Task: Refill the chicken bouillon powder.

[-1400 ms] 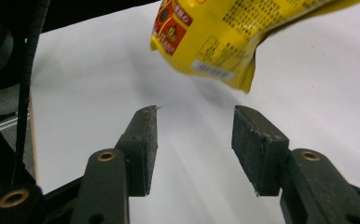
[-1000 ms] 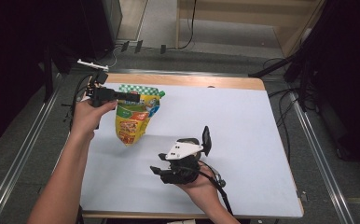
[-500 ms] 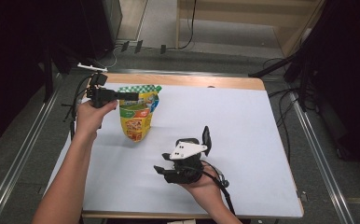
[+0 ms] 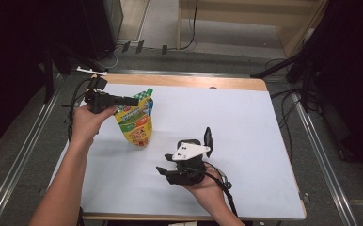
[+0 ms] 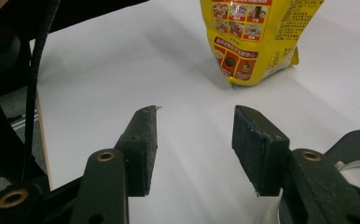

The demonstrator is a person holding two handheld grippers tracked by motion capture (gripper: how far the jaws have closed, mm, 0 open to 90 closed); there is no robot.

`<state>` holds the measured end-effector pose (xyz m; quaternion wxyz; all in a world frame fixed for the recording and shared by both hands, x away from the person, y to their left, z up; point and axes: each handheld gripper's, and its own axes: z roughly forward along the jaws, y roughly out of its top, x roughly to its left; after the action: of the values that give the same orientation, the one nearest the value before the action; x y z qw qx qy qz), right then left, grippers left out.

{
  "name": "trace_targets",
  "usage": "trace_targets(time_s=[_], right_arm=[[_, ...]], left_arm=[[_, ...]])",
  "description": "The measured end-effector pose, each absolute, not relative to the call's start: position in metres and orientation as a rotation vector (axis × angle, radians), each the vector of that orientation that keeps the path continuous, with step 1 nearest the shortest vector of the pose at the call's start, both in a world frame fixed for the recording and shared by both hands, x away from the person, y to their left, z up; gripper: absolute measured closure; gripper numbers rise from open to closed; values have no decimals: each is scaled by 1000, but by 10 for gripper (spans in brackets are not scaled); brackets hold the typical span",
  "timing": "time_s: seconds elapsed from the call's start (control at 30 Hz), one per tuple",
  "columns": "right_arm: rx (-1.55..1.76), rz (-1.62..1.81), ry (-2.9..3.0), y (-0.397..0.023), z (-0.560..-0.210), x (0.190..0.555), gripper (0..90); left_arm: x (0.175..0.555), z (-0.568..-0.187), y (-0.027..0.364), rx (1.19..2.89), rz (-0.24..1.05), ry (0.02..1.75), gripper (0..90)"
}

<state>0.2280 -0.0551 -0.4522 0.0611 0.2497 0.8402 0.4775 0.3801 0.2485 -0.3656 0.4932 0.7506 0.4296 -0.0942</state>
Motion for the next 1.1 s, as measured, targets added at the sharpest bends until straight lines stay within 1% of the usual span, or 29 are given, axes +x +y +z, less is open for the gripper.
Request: trace_targets(time_s=[0.3, 0.47, 0.6, 0.7, 0.9, 1.0, 1.1], right_arm=[[759, 1443, 2537, -56, -452, 228, 514], [756, 1444, 2538, -56, -451, 228, 515], [755, 1446, 2534, -57, -450, 228, 514], [759, 1454, 2525, -59, -449, 229, 517], [767, 1453, 2527, -62, -446, 230, 520], [769, 1457, 2521, -64, -445, 231, 521], [777, 1460, 2516, -66, -443, 232, 524]], left_arm=[[374, -360, 246, 1809, -214, 1057, 664], [370, -353, 247, 1805, -209, 1059, 635], [366, -348, 249, 1803, -184, 1064, 595], [365, -346, 252, 1809, -194, 1075, 565], [363, -343, 263, 1794, -166, 1090, 533], [363, -342, 267, 1789, -153, 1099, 534], [362, -341, 271, 1785, -112, 1109, 533]])
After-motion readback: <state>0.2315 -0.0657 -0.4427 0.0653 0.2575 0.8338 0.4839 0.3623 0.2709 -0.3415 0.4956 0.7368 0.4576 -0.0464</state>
